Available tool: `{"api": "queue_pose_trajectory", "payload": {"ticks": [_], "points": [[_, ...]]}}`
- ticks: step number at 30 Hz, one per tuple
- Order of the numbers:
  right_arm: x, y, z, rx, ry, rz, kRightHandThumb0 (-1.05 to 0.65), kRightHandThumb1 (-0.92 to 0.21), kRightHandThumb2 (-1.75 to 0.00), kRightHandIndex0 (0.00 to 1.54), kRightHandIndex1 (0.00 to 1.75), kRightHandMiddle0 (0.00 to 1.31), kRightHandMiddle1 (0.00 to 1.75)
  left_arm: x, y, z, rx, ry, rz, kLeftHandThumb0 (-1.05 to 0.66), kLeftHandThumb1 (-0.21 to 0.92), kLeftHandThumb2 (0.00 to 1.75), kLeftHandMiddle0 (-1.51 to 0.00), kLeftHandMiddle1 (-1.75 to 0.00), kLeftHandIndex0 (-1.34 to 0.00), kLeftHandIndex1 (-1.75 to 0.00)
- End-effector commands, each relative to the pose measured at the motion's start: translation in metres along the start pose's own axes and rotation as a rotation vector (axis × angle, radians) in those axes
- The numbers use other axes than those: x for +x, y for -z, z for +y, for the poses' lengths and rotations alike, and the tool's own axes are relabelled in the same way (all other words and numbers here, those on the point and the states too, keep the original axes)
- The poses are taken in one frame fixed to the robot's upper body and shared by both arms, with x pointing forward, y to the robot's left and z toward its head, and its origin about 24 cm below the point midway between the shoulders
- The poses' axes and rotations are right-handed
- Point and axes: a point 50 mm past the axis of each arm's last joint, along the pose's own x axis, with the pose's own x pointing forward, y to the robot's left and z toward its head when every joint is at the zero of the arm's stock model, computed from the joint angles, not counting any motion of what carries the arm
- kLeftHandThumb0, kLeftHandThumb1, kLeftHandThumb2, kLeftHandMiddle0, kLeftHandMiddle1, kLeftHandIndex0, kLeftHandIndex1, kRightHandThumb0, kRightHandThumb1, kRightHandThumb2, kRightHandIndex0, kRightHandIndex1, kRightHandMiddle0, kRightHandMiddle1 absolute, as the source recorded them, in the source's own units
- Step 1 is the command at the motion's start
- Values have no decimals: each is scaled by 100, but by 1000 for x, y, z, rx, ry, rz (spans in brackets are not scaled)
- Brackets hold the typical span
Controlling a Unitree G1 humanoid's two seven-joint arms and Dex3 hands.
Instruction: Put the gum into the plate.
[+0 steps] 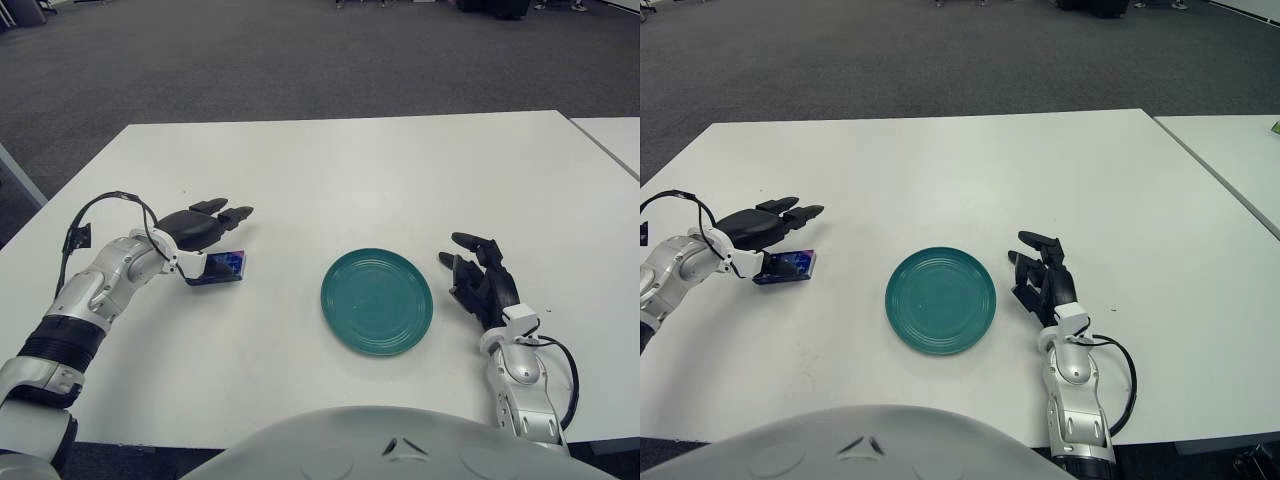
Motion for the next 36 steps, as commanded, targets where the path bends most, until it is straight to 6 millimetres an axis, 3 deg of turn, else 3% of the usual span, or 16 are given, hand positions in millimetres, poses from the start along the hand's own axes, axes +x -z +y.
{"api": "queue_pose_trajectory", "payload": {"ticks": [1,35,36], "points": [[-6,18,-5,2,5,106,-63,-92,-76,44,57,1,110,2,-1,7,24,-19,3,-105,92,36,0,0,0,-5],[-1,15,-14,1,-16,99,-63,-92,-75,45,59,3,108,11,-13,11,25,-21,-3,-105,92,36,0,0,0,-5],[-2,16,-14,2,-16,99,-63,-92,-75,45,59,3,108,6,-4,-9,-7,41,32,-105,92,36,0,0,0,-5]]}}
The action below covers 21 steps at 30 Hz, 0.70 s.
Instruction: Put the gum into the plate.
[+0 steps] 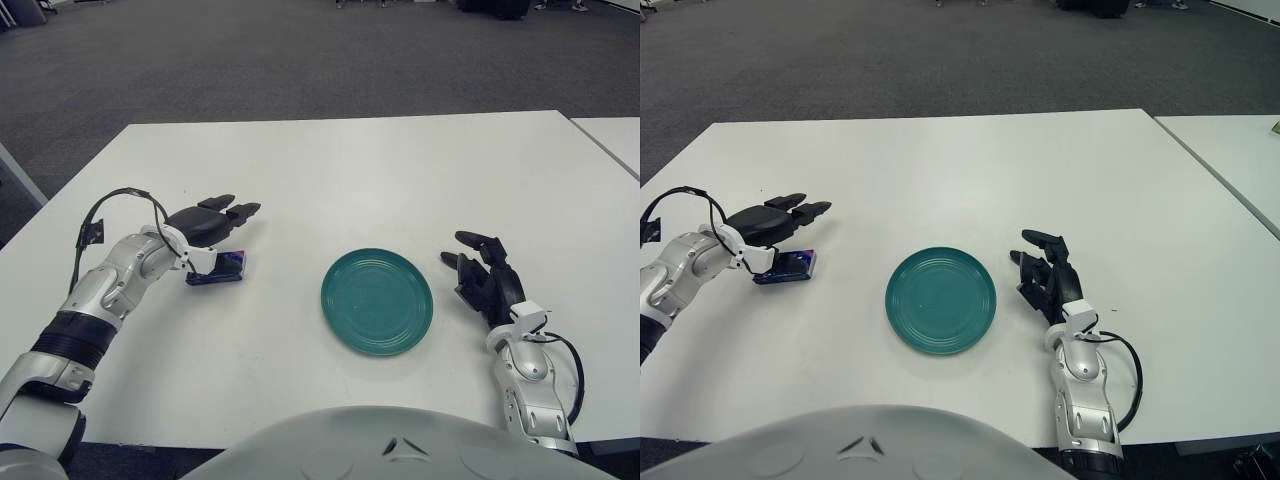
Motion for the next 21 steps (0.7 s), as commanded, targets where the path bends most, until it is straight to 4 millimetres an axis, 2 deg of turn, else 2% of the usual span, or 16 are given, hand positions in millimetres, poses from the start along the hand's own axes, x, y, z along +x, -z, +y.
{"api": "queue_pose_trajectory", "payload": {"ticks": [1,2,3,4,6,13,16,17,19,21], "points": [[-7,18,-5,4,10,109,-63,-92,-75,45,59,3,108,-8,14,-27,-27,103,60,-104,92,33,-2,-1,0,-13],[-7,18,-5,5,10,109,-63,-92,-75,46,59,3,108,-18,32,-62,-84,214,132,-104,92,31,-4,-2,0,-18],[-7,18,-5,6,11,109,-63,-92,-74,46,59,3,108,-29,43,-86,-121,290,183,-99,92,27,-9,-4,0,-28],[-7,18,-6,5,11,108,-63,-92,-74,46,59,3,108,-35,49,-100,-141,329,215,-97,92,26,-10,-4,0,-31],[-7,18,-6,4,10,107,-63,-92,-75,46,59,3,108,-41,55,-113,-150,348,248,-93,92,22,-15,-6,0,-40],[-7,17,-8,1,5,105,-66,-92,-77,45,58,3,107,-45,63,-139,-151,315,324,-92,92,24,-17,-5,0,-46],[-7,17,-8,1,5,107,-66,-92,-77,44,57,3,107,-40,60,-139,-173,238,317,-92,92,26,-20,-6,0,-53],[-7,17,-8,1,5,107,-66,-92,-77,44,57,3,107,-38,59,-139,-181,215,313,-91,92,25,-25,-13,0,-65],[-7,17,-9,-1,4,108,-66,-92,-77,45,57,3,107,-33,56,-138,-200,162,303,-90,92,24,-24,-37,0,-81],[-6,17,-9,-4,3,110,-65,-92,-77,46,58,3,107,-31,55,-136,-220,112,292,-90,92,22,-19,-72,0,-105]]}}
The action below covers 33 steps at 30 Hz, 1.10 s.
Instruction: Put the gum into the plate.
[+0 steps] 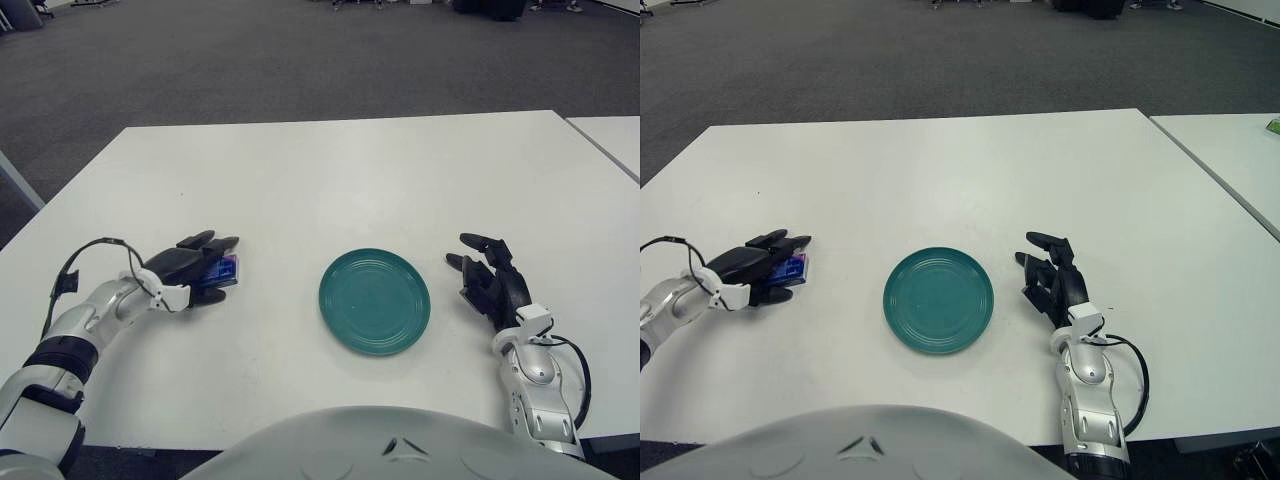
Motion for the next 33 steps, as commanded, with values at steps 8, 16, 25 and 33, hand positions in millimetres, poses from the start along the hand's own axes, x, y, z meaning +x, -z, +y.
{"api": "queue_pose_trajectory", "payload": {"ticks": [8,16,25,33], "points": [[-4,19,-2,3,-10,119,-64,-92,-74,48,59,5,108,-4,-2,-34,-64,-7,-16,-86,92,21,-19,-100,0,-122],[-3,17,-1,5,-19,114,-63,-92,-74,45,57,7,109,-4,0,-35,-24,-16,-20,-84,91,18,-18,-106,0,-130],[-4,15,-1,-7,-19,114,-62,-92,-76,44,55,4,109,-1,1,-39,50,46,17,-63,78,37,-44,-147,-27,-168],[-5,15,-2,-19,-20,121,-63,-92,-79,44,54,4,108,0,-1,-39,52,30,31,-45,42,116,-84,-173,-53,-174]]}}
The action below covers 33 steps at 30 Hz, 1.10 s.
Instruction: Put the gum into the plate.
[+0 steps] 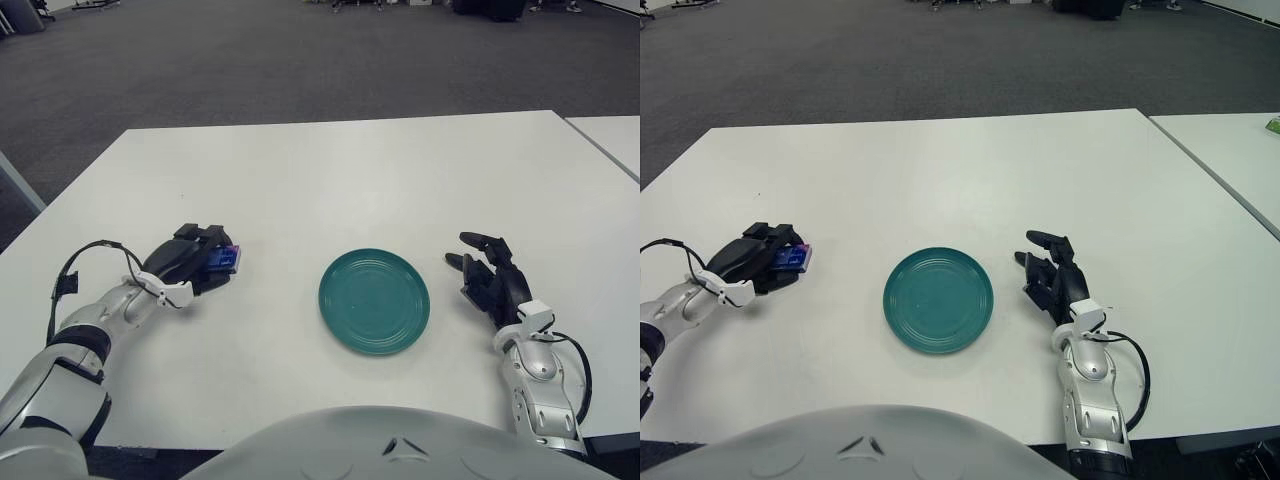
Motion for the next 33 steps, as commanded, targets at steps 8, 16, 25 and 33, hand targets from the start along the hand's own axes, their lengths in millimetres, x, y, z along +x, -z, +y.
{"api": "queue_pose_trajectory", "payload": {"ticks": [8,16,25,33], "points": [[-5,15,-1,-16,-5,96,-64,-92,-80,45,53,6,108,-20,-5,-35,-20,175,-9,-46,36,126,-103,-175,-57,-175],[-5,14,0,-11,-6,93,-63,-92,-79,46,53,7,108,-20,-10,-26,-71,170,-30,-46,33,129,-111,-175,-59,-175],[-5,13,1,-19,-5,88,-64,-92,-81,45,53,5,107,-17,-21,5,-132,111,-89,-46,32,130,-113,-175,-60,-175],[-5,14,2,-6,1,94,-64,-92,-80,44,51,6,107,-15,-48,68,-182,-46,-211,-47,31,131,-116,-175,-61,-175]]}}
